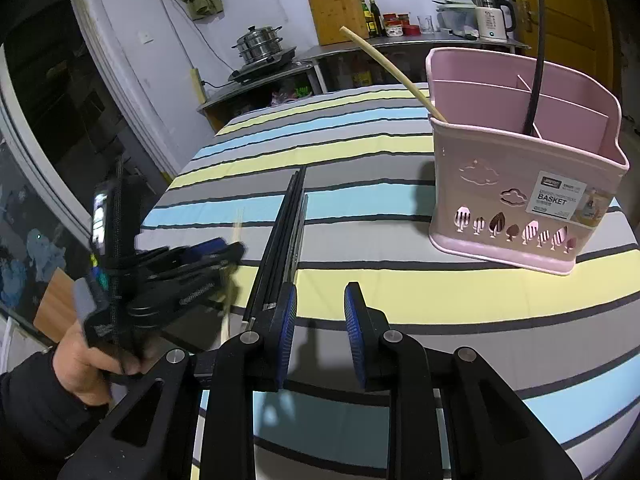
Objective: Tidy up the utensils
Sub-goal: 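Move both tools back to the chopstick bundle on the tablecloth, then grasp another wooden chopstick with the left tool while the right tool grasps a black chopstick, then carry both chopsticks to the pink holder and insert them with both tools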
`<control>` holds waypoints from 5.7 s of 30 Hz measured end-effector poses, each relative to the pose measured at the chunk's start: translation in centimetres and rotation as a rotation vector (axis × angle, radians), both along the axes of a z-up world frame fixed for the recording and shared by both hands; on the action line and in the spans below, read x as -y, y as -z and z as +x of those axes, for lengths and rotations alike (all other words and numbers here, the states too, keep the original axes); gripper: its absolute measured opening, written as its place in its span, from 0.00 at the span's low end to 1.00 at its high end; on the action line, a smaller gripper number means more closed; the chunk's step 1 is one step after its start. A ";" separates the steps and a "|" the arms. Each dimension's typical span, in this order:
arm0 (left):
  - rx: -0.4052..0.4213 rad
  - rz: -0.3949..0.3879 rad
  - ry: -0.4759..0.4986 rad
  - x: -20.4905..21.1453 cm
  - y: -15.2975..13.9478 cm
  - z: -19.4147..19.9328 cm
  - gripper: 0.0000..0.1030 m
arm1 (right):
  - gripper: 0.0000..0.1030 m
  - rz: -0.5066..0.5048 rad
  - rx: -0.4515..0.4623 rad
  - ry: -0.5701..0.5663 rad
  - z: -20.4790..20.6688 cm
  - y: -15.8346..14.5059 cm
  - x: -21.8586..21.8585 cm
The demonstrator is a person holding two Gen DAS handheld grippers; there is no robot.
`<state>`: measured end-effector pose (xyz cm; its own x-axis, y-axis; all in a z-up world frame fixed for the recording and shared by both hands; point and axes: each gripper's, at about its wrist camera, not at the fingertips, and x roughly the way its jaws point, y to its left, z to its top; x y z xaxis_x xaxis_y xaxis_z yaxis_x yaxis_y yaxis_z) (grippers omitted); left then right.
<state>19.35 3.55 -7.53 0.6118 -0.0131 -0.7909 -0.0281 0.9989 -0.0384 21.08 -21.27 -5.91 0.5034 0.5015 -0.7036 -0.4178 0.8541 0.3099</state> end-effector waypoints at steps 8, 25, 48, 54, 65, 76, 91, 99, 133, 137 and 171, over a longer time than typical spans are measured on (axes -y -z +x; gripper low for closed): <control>-0.024 -0.161 -0.011 -3.4 -0.2 0.4 0.19 | 0.25 -0.021 -0.015 -0.031 1.9 1.1 -2.5; 0.001 -0.225 0.010 -3.2 0.0 4.0 0.19 | 0.24 -0.105 -0.075 -0.040 8.7 4.7 -7.8; -0.029 -0.142 0.021 -2.2 -0.1 5.7 0.16 | 0.20 -0.217 -0.046 -0.013 9.4 4.4 -9.0; -0.052 -0.106 -0.007 -2.1 -0.1 6.7 0.07 | 0.16 -0.237 -0.039 -0.013 9.6 4.4 -9.4; -0.070 -0.079 -0.004 -2.2 -0.1 8.0 0.05 | 0.06 -0.225 -0.058 -0.019 10.4 4.3 -9.2; -0.027 -0.174 -0.010 -3.7 -2.8 6.7 0.05 | 0.05 -0.144 -0.039 -0.032 8.8 2.2 -8.2; 0.136 -0.237 0.051 -3.8 -11.9 1.0 0.05 | 0.05 -0.060 0.079 -0.004 4.4 -4.1 -5.3; 0.120 -0.278 0.060 -3.4 -12.4 0.6 0.06 | 0.05 -0.043 0.085 0.007 3.6 -4.8 -4.6; 0.255 -0.347 0.357 9.5 -24.3 0.9 0.05 | 0.05 0.042 0.258 0.219 1.4 -13.5 7.2; 0.268 -0.363 0.380 11.6 -25.1 2.6 0.05 | 0.05 0.042 0.288 0.262 2.0 -14.8 9.1; 0.201 -0.312 0.358 14.7 -16.9 10.4 0.05 | 0.05 0.032 0.165 0.314 7.3 -8.9 10.3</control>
